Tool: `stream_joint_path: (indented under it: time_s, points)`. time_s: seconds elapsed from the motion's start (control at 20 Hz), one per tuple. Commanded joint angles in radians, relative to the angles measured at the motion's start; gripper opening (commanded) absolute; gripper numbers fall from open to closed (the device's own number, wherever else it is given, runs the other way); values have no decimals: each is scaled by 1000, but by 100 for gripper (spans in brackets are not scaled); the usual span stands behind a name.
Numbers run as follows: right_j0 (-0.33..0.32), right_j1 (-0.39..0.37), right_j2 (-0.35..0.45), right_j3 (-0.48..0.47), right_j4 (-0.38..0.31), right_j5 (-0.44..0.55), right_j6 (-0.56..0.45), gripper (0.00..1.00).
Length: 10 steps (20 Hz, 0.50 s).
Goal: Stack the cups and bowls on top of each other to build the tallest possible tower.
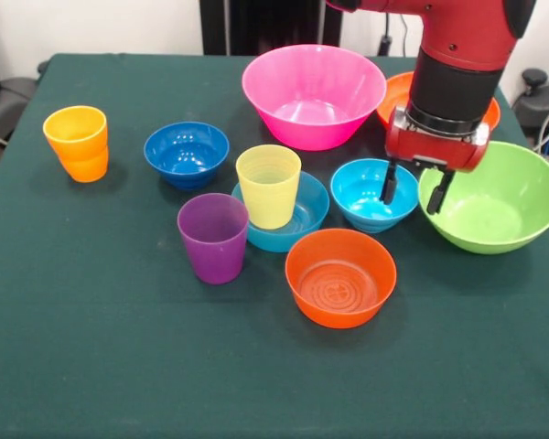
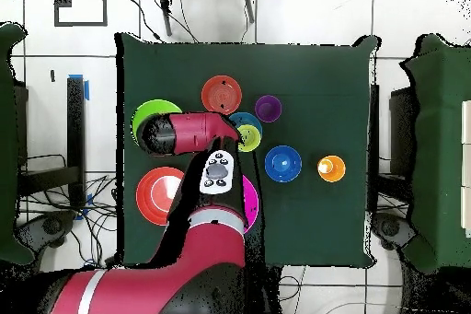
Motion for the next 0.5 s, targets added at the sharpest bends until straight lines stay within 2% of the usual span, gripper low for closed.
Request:
stream_joint_path:
  time_s: [0.05, 0.25, 0.35, 0.5]
  points:
    - [-5, -13, 27, -14, 0, 54, 86, 100]
    - [-17, -75, 25, 13, 16, 100, 82, 100]
    - [-14, -99, 14, 31, 39, 127, 114, 100]
    - [64, -72, -113, 13, 70, 128, 274, 100]
